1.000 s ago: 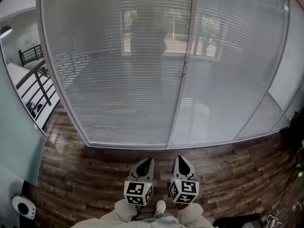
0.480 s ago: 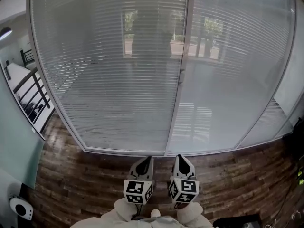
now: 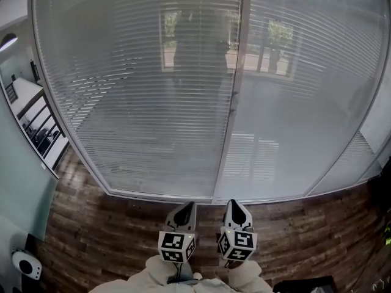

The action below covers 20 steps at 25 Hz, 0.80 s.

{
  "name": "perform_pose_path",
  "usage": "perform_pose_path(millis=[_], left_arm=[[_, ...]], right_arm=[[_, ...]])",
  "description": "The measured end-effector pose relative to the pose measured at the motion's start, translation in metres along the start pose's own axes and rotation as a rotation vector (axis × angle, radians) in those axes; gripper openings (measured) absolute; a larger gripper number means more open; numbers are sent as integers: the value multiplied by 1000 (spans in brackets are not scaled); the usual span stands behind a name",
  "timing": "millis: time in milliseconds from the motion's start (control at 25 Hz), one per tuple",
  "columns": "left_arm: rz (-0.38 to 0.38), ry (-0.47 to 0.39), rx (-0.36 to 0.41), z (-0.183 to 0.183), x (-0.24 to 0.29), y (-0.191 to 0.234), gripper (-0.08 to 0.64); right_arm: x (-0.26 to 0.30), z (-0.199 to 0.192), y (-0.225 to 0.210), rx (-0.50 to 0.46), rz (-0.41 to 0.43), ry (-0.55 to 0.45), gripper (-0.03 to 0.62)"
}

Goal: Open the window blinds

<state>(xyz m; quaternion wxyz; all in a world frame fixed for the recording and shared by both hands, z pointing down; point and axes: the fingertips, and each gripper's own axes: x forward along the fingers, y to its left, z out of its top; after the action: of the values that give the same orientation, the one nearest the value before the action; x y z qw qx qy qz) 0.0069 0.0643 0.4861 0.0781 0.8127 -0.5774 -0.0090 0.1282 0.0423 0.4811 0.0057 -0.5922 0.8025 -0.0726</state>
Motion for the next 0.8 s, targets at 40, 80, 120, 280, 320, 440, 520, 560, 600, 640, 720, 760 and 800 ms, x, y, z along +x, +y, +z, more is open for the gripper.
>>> perform_pose_path(millis=[40, 80, 120, 280, 320, 440, 520, 560, 600, 640, 720, 760, 800], left_arm=[[2, 0, 0, 3, 5, 3, -2], [4, 1, 0, 5, 10, 5, -2], [5, 2, 0, 6, 16, 8, -2], [11, 1, -10, 0, 35, 20, -2], [9, 2, -11, -1, 41, 23, -2], [1, 3, -14, -2, 60, 32, -2], [2, 0, -15, 1, 75, 41, -2], [3, -3, -15, 4, 83, 47, -2], [4, -6, -14, 6, 90, 52, -2], [4, -9, -13, 8, 98, 57, -2], [4, -14, -14, 13, 114, 68, -2], [5, -15, -14, 15, 122, 73, -2], [7, -17, -13, 15, 129, 79, -2]], right_arm=[[6, 2, -1, 3, 0, 1, 14], [12, 4, -3, 6, 0, 3, 14], [19, 4, -4, 7, 1, 4, 14], [41, 0, -7, -4, 5, 6, 14], [47, -1, -9, -5, 3, 6, 14], [69, -2, -13, -6, -2, 14, 14], [87, 0, -13, -11, 1, 16, 14], [97, 2, -13, -12, 1, 14, 14], [107, 4, -13, -12, 0, 9, 14], [116, 7, -14, -11, -1, 3, 14], [135, 13, -16, -9, -5, -7, 14], [144, 14, -16, -9, -5, -9, 14], [153, 14, -17, -8, -6, -10, 14]])
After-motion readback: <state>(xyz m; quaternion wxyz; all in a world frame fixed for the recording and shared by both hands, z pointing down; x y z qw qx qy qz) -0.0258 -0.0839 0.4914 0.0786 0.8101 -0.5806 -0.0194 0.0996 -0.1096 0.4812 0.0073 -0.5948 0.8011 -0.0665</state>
